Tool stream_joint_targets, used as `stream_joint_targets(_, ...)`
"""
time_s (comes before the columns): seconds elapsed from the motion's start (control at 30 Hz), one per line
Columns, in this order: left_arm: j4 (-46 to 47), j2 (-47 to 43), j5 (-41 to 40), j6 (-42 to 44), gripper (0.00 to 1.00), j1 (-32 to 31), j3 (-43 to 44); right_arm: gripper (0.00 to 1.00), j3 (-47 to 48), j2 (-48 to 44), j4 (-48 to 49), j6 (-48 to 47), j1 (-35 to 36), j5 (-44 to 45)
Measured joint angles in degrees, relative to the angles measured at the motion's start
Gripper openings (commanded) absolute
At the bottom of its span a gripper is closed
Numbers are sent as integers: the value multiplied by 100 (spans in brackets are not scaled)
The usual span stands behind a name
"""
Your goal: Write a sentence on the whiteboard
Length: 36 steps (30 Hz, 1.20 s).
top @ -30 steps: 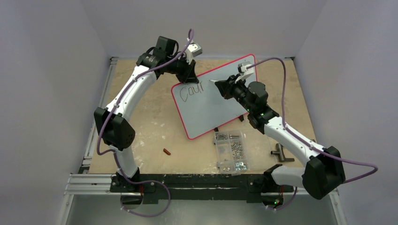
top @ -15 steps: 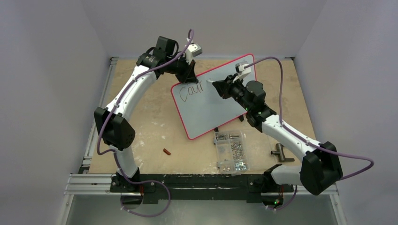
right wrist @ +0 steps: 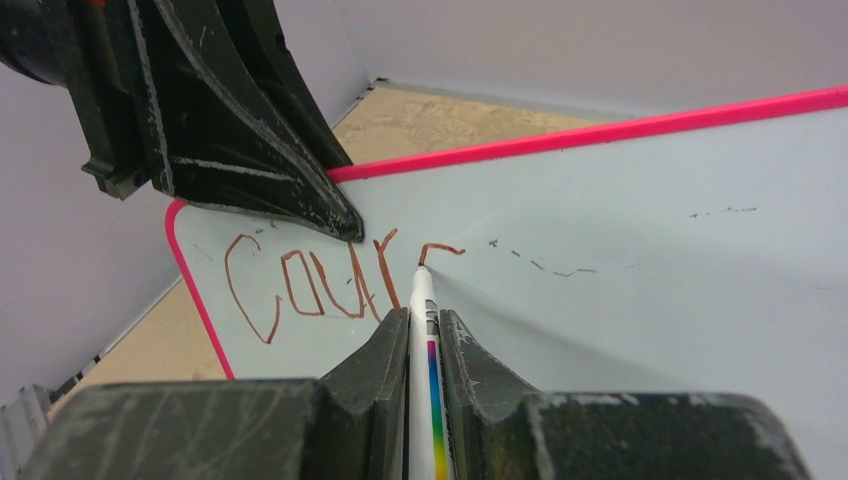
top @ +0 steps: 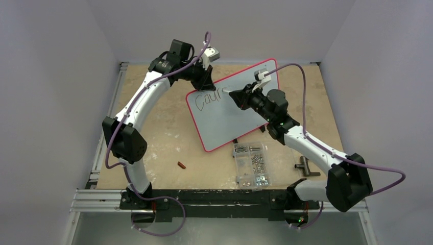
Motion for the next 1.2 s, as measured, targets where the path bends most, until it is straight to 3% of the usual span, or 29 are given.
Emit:
stream_joint_targets(0.57,2,0,-7,2,0,0,0,0,-280,-175,-160,2,2,118)
stream_joint_targets(1.2,2,0,-31,11,0,-4,-4,0,140,-94,-407,-24,-7,387)
